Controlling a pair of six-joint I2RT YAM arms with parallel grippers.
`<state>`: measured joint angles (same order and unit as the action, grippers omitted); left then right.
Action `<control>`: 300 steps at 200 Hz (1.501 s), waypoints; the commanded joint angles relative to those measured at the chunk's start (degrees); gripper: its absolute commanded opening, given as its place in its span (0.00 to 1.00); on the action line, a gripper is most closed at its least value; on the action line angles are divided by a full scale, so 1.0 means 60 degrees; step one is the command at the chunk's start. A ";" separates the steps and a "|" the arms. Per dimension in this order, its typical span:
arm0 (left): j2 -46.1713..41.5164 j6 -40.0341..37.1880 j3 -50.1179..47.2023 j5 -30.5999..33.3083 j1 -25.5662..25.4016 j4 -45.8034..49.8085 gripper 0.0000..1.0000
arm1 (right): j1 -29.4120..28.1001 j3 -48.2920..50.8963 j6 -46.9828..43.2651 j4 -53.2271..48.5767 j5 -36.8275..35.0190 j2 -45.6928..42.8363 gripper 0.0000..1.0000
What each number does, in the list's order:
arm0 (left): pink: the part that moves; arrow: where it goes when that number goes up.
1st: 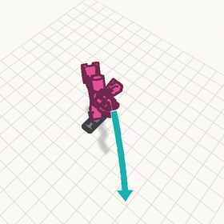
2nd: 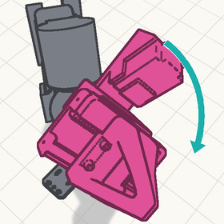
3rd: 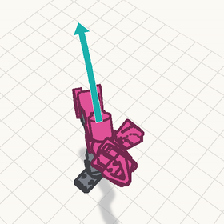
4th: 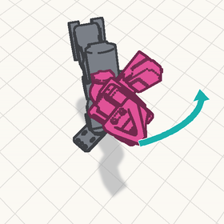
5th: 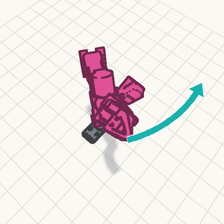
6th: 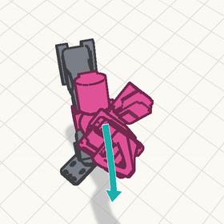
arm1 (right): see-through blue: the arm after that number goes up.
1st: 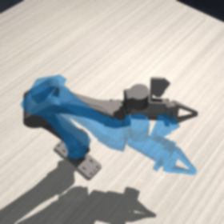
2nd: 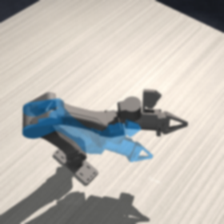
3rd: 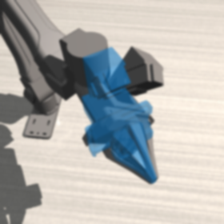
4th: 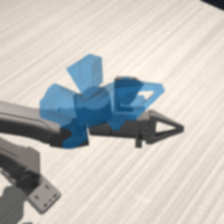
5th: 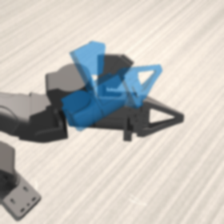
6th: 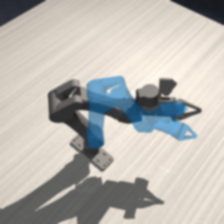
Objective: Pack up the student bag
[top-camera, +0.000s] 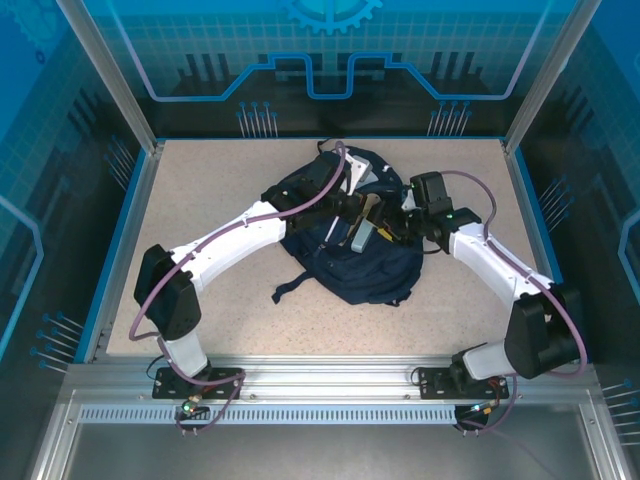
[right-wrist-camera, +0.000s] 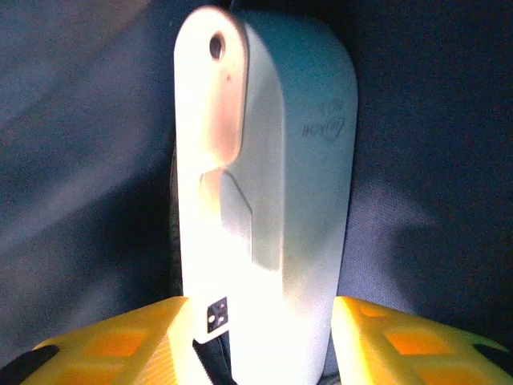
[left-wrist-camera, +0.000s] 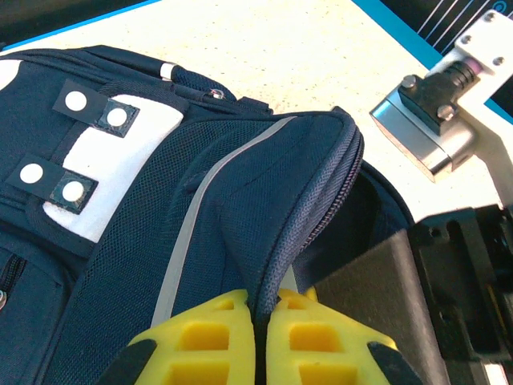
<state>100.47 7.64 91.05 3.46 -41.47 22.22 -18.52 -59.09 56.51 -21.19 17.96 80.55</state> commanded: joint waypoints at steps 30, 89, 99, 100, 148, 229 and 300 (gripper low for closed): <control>-0.0063 0.0278 0.0532 -0.0257 0.0071 -0.0883 0.00 | -0.0734 0.0245 0.0387 0.0249 0.0114 0.0252 0.42; -0.0073 0.0425 0.0485 -0.0260 0.0071 -0.0939 0.00 | -0.0910 -0.0033 0.0698 0.2310 0.0220 0.1382 0.26; -0.0070 0.0461 0.0472 -0.0241 0.0070 -0.0946 0.00 | -0.0893 -0.0114 0.0758 0.2775 0.0123 0.1572 0.25; -0.0065 0.0458 0.0478 -0.0233 0.0071 -0.0948 0.00 | -0.0887 -0.0128 0.0753 0.2802 0.0118 0.1603 0.25; 0.0079 0.0671 0.0499 -0.0116 0.0230 -0.0960 0.00 | -0.0871 -0.0951 0.0835 0.3838 0.0138 0.2913 0.24; 0.0372 0.1764 0.0968 -0.1022 0.0729 0.0322 0.43 | -0.0091 0.0674 0.0442 0.2638 0.0174 0.0788 0.43; -0.1754 0.2472 -0.2724 -0.1465 0.1746 -0.0626 0.81 | 0.1116 0.2112 -0.0672 -0.0607 -0.1449 -0.2272 0.61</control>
<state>96.18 20.91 83.46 -3.38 -33.34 21.15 -13.58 -47.62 56.27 -15.16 14.83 70.63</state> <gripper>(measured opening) 0.783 0.560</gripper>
